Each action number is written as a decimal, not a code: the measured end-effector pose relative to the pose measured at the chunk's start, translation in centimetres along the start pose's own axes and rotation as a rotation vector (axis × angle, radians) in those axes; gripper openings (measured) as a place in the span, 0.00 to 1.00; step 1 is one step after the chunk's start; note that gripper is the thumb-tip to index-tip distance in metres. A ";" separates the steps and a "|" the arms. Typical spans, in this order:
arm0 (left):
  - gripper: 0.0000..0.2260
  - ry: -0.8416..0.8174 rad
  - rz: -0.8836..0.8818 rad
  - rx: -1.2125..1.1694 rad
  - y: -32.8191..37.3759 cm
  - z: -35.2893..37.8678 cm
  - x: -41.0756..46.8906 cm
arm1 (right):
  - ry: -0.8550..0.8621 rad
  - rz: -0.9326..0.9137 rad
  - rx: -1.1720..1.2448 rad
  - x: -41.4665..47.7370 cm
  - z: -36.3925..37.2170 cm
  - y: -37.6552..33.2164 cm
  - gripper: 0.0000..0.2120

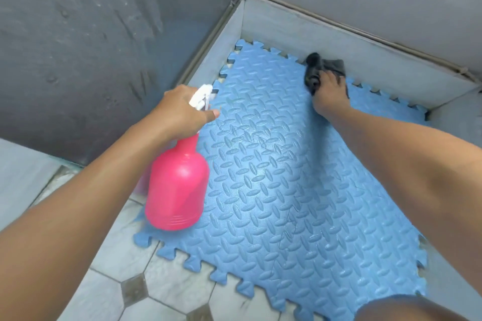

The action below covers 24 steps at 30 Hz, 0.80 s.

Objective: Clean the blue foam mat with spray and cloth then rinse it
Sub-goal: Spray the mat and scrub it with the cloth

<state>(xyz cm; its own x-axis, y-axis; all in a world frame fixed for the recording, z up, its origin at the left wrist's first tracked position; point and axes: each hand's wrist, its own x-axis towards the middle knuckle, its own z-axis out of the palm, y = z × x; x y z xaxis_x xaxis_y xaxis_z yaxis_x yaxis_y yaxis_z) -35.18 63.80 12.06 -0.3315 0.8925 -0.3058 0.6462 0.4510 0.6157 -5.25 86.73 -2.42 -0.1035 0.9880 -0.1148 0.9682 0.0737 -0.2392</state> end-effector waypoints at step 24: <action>0.07 0.017 -0.069 -0.113 -4.4 -0.4 -7.7 | -0.147 -0.844 0.096 -11.6 -0.2 -8.5 0.19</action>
<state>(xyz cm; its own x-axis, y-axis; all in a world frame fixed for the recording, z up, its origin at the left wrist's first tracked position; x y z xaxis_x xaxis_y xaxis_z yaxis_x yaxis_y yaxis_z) -35.73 54.92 12.02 -0.3843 0.8590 -0.3384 0.5404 0.5064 0.6720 -12.29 74.68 1.11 -0.8147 0.5797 0.0163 0.5312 0.7572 -0.3801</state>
